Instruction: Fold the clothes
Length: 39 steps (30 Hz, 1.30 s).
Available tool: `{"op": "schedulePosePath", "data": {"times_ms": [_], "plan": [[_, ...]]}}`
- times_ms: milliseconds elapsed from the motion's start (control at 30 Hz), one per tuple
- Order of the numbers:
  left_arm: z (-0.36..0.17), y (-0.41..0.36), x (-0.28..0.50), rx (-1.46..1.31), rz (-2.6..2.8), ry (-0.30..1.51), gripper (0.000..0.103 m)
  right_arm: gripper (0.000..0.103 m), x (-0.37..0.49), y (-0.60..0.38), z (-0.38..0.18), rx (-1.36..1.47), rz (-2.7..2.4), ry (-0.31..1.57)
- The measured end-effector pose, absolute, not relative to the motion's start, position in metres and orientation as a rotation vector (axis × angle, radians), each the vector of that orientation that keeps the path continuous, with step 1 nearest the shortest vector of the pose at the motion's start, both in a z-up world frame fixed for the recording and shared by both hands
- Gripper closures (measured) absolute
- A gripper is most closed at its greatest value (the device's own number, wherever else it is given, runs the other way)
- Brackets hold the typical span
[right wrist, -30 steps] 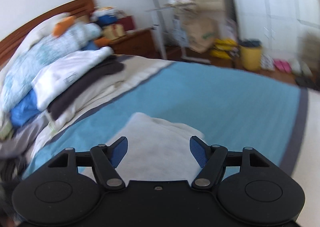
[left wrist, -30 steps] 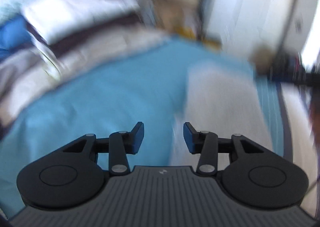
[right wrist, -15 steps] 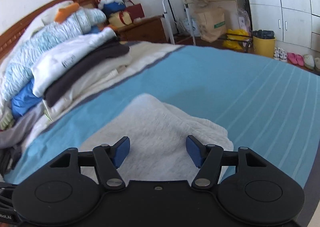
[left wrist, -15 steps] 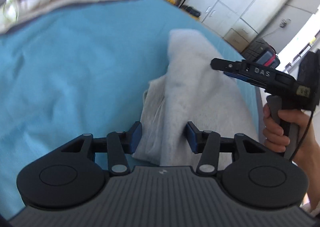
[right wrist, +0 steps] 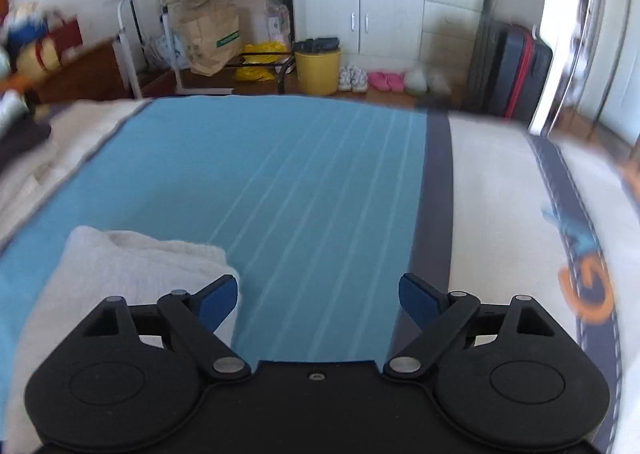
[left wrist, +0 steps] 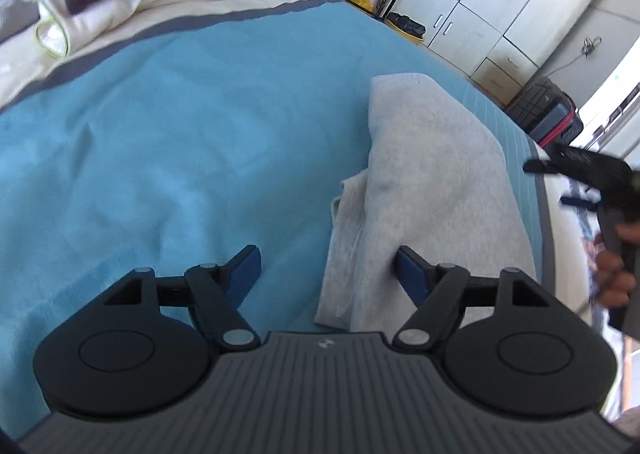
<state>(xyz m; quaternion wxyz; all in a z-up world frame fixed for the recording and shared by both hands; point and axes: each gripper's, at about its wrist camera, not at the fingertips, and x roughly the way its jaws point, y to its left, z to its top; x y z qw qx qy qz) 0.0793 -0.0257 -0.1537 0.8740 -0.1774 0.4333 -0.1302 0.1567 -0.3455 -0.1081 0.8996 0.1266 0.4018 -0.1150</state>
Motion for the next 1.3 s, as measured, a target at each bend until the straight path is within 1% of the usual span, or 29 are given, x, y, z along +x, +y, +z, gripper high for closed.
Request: {"op": "schedulePosePath", "data": {"times_ms": [167,200,267,333,433,500,533,567,667,733,800,900,1067,1167,1300], "plan": [[-0.152,-0.022,0.080,-0.380,-0.277,0.908,0.029,0.012,0.128,-0.379,-0.131,0.860,0.087,0.962],[-0.152,-0.021,0.080,-0.380,-0.280,0.907,0.029,0.012,0.120,-0.376,-0.137,0.919,0.097,0.975],[-0.151,-0.018,0.079,-0.380,-0.284,0.905,0.029,0.011,0.102,-0.367,-0.147,0.949,0.100,1.008],[-0.153,-0.016,0.082,-0.391,-0.278,0.940,0.026,0.011,0.090,-0.356,-0.160,0.991,0.155,1.066],[-0.155,-0.011,0.085,-0.426,-0.280,0.979,0.026,0.011,0.088,-0.344,-0.175,1.087,0.284,1.140],[-0.148,-0.013,0.082,-0.430,-0.312,0.957,0.026,0.025,0.092,-0.335,-0.182,1.074,0.310,1.178],[-0.142,-0.016,0.079,-0.401,-0.333,0.927,0.026,0.038,0.094,-0.330,-0.185,1.061,0.304,1.191],[-0.134,-0.021,0.075,-0.354,-0.349,0.894,0.026,0.053,0.096,-0.328,-0.184,1.035,0.296,1.204],[-0.112,-0.036,0.060,-0.232,-0.406,0.772,0.026,0.070,0.099,-0.326,-0.179,1.059,0.335,1.184],[-0.100,-0.044,0.049,-0.207,-0.478,0.685,0.026,0.075,0.099,-0.326,-0.172,1.089,0.390,1.145],[-0.090,-0.053,0.037,-0.210,-0.537,0.604,0.026,0.075,0.104,-0.328,-0.165,1.128,0.449,1.097],[-0.082,-0.065,0.028,-0.238,-0.620,0.553,0.026,0.075,0.109,-0.329,-0.156,1.177,0.527,1.029],[-0.091,-0.100,0.014,0.044,-0.647,0.537,0.022,0.075,0.119,-0.334,-0.157,1.231,0.577,1.002],[-0.103,-0.119,0.010,0.162,-0.635,0.508,0.015,0.075,0.125,-0.334,-0.153,1.230,0.608,1.013],[-0.104,-0.138,0.022,0.321,-0.576,0.480,0.015,0.075,0.129,-0.333,-0.149,1.227,0.638,1.016]]}}
